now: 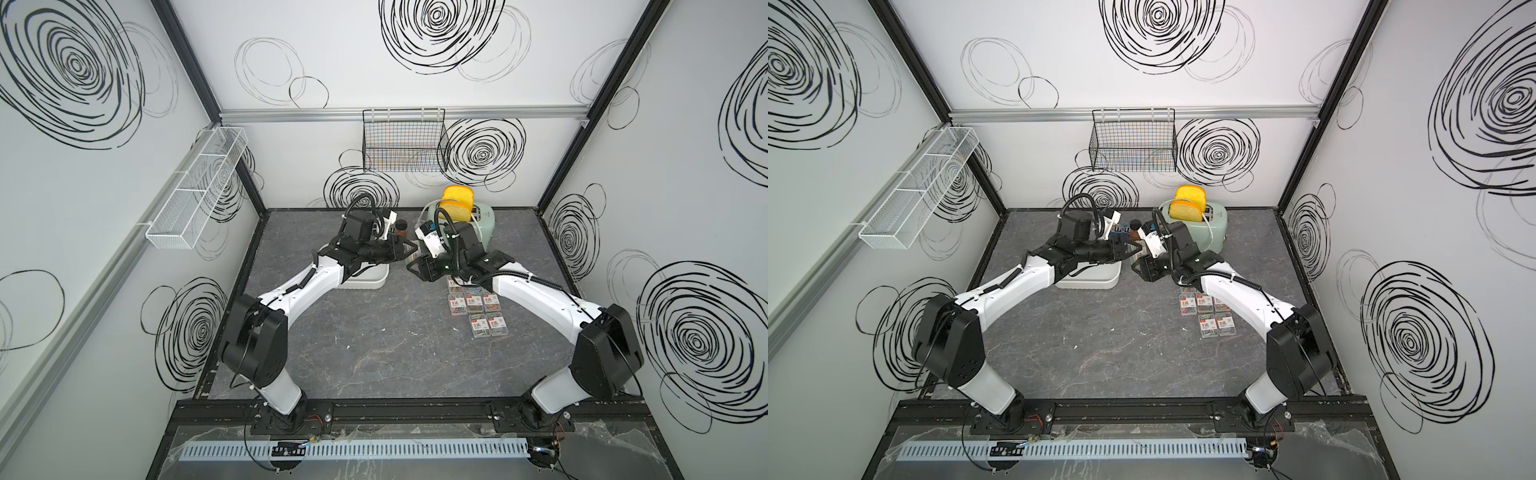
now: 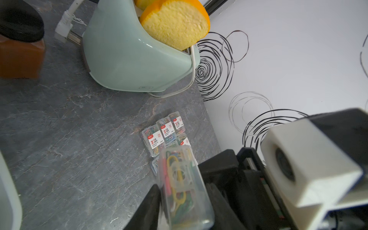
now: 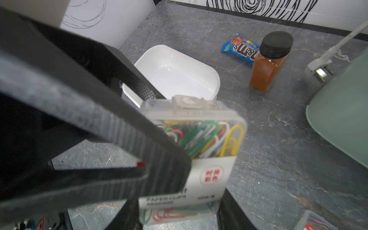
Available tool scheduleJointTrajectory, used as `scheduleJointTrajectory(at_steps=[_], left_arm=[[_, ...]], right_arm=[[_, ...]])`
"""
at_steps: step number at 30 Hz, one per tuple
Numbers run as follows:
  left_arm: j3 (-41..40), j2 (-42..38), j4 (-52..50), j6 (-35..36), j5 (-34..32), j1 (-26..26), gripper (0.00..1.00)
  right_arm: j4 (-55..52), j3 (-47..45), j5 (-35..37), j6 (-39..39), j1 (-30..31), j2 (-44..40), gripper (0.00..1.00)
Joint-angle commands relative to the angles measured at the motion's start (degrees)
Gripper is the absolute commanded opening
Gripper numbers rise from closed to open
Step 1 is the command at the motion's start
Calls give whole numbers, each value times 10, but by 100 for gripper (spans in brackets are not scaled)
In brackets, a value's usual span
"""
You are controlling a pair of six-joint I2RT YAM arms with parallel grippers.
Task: Take the paper clips out of the storage box
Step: Place the boxed paper clips at the center of the board.
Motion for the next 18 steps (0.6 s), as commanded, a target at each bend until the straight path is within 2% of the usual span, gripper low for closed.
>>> scheduleJointTrajectory(at_steps=[1,6,11,13,16,18], left_arm=[[18,9,-10,25,-14,-3,37],[15,9,-7,30,-14,-3,23],[12,11,-2,28,-11,-5,20],[8,11,5,26,-9,-6,20],[-3,10,23,17,2,-6,20],[-7,10,34,12,12,-7,19]], right_arm=[[-8,10,2,-11,5,-4,32],[-13,5,7,-10,9,-10,35],[-17,0,9,-8,10,-20,38],[-23,1,10,-7,9,-21,46],[-37,2,14,-5,8,-27,72],[-40,-2,15,-2,5,-40,82]])
